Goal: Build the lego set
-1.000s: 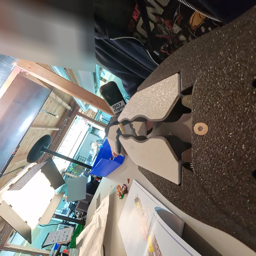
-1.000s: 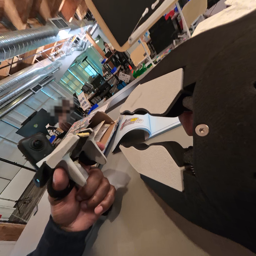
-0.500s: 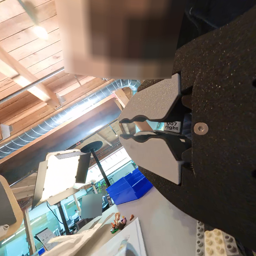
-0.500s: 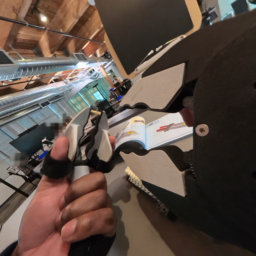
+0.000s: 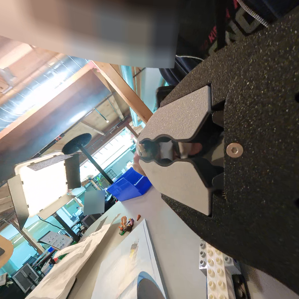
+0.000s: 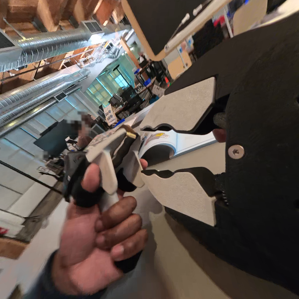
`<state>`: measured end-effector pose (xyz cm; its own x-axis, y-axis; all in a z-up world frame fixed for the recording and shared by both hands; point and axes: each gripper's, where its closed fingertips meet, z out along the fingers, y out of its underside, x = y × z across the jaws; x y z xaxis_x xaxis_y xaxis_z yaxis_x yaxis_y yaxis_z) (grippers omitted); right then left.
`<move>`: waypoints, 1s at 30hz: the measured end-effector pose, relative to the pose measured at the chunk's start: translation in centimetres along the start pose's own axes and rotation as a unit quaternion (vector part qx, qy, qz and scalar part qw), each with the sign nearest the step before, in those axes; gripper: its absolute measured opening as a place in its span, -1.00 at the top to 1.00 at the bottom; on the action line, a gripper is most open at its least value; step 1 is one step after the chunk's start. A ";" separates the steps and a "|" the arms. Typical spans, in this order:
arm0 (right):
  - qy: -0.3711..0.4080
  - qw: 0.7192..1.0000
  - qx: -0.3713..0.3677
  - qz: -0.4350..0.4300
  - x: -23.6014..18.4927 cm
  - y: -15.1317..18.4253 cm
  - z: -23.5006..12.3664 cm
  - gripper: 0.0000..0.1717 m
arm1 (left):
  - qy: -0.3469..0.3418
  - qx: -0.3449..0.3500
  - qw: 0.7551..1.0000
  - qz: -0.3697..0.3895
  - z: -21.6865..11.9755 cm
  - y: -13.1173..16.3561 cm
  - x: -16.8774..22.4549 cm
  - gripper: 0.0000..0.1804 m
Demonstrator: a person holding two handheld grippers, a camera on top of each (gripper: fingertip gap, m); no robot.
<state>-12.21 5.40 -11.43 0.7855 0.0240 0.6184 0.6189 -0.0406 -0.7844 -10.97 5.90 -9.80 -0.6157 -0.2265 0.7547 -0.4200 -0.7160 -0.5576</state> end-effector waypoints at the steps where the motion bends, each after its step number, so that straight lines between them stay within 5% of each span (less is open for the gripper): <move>1: 0.004 1.000 0.012 0.028 0.5 -0.4 -0.2 0.50 | 0.000 -0.008 1.000 0.009 -0.1 0.2 0.1 0.83; 14: 0.038 0.999 0.006 -0.007 0.6 -0.7 0.1 0.92 | 0.021 -0.022 0.999 -0.010 0.3 1.7 0.6 0.83; 30: 0.054 0.997 -0.026 -0.046 0.4 -0.2 0.4 0.94 | -0.022 -0.028 0.999 0.012 0.1 2.2 0.1 0.83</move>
<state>-12.03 5.86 -11.07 0.7186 -0.0768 0.6911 0.6847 -0.0951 -0.7226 -11.87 4.24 -10.87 -0.5962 -0.2733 0.7549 -0.4430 -0.6722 -0.5932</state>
